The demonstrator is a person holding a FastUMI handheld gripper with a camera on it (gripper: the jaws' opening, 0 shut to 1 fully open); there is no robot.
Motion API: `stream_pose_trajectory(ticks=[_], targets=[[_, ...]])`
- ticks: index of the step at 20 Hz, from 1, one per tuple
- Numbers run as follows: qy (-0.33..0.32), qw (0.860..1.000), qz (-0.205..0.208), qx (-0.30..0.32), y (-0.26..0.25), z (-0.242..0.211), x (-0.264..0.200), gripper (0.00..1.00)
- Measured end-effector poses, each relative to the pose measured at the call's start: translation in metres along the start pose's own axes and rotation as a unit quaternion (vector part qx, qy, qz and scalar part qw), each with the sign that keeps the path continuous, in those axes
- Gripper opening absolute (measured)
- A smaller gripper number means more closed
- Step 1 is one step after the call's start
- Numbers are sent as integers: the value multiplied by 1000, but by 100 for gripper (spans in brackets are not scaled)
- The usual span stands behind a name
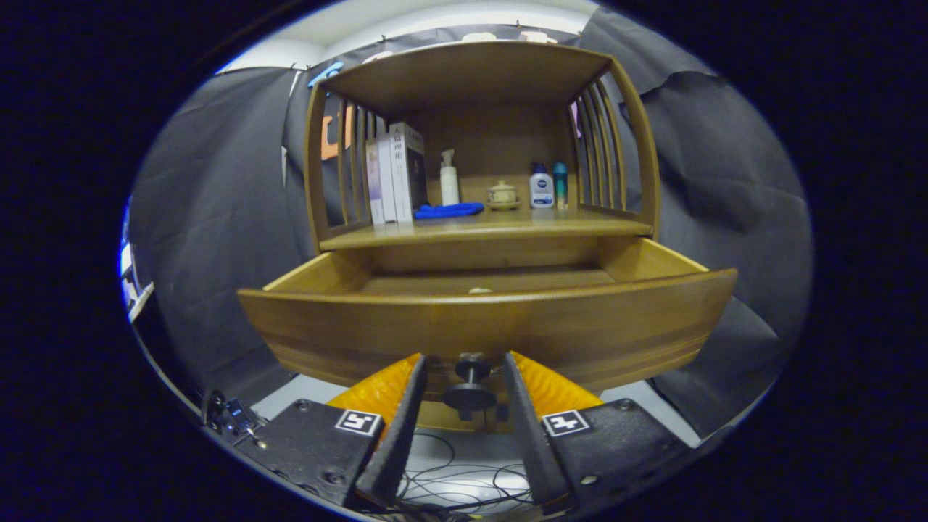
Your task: Pull open the drawer, take out the items inside it, and place them on the countertop above the cabinet.
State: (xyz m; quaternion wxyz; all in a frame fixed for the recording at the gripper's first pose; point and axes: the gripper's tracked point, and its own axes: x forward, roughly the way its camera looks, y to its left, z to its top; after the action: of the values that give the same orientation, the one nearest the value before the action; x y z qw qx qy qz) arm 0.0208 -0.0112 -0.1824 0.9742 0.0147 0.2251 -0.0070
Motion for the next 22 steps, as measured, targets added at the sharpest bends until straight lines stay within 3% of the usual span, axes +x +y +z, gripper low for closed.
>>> stream_pose_trajectory(ticks=[3, 6, 13, 17, 22], targets=[[-3, 1000, 26, 2, 14, 33, -19, 83], [22, 999, 28, 15, 19, 59, -19, 92], [132, 990, -6, 41, 18, 78, 47, 92], [226, 970, -31, 79, 10, 61, 82, 92], [292, 948, -74, 108, -7, 42, 115, 88]])
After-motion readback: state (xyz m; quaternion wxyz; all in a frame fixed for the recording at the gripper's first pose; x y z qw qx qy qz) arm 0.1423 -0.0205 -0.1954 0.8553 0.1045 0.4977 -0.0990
